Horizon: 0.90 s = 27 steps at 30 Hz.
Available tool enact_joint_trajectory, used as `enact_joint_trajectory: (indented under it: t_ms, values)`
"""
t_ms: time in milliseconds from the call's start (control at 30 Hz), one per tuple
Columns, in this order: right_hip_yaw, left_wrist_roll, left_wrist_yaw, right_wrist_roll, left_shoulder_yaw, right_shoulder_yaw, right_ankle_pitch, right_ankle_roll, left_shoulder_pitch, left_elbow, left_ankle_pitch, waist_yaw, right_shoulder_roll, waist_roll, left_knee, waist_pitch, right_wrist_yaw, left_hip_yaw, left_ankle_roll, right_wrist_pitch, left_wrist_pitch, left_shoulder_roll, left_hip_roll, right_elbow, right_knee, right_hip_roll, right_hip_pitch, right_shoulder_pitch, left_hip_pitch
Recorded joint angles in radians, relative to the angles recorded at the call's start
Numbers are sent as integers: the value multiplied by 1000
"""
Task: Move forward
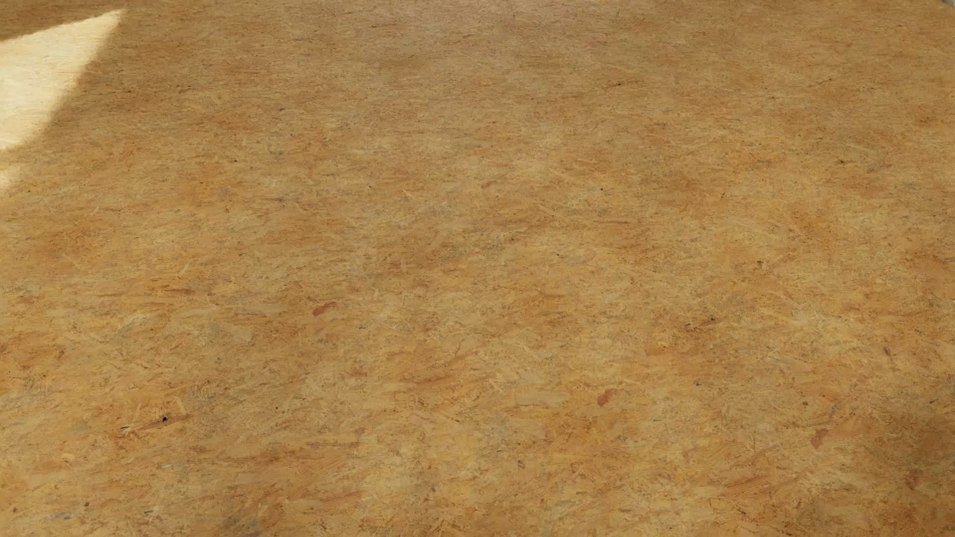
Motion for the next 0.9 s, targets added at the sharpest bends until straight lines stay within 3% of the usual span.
enact_joint_trajectory:
  t_ms: [167,300,400,467,600,700,767,800,900]
  values:
    - [0,0,0,0,-27,-34,-17,0,23,47,8,-16,-12,-1,-2,1,0,0,0,0,0,7,-22,-33,108,-4,-70,34,-7]
    - [0,0,0,0,-39,-56,182,0,31,51,-5,-59,-20,1,23,50,0,0,0,0,0,11,-32,-22,535,-18,-298,52,29]
    - [0,0,0,0,-21,-65,147,0,23,36,-27,-116,-12,-6,30,79,0,0,0,0,0,24,-32,-6,778,-34,-495,92,62]
    - [0,0,0,0,-1,-51,123,0,6,31,-29,-148,-6,2,30,89,0,0,0,0,0,27,-19,26,646,-36,-547,132,84]
    - [0,0,0,0,36,54,126,0,-17,-34,-28,-153,11,2,28,87,0,0,0,0,0,39,-12,123,159,-36,-535,188,131]
    - [0,0,0,0,78,102,169,0,-12,-95,-13,-146,24,15,35,83,0,0,0,0,0,33,12,165,60,-59,-525,202,172]
    - [0,0,0,0,114,96,292,0,14,-110,50,-123,22,56,50,80,0,0,0,0,0,10,45,170,133,-44,-540,183,200]
    - [0,0,0,0,118,86,304,0,37,-102,111,-104,17,80,72,76,0,0,0,0,0,-1,57,165,170,-24,-540,163,209]
    - [0,0,0,0,31,42,205,0,103,-36,404,-66,-9,121,310,63,0,0,0,0,0,-12,69,111,199,27,-441,75,118]
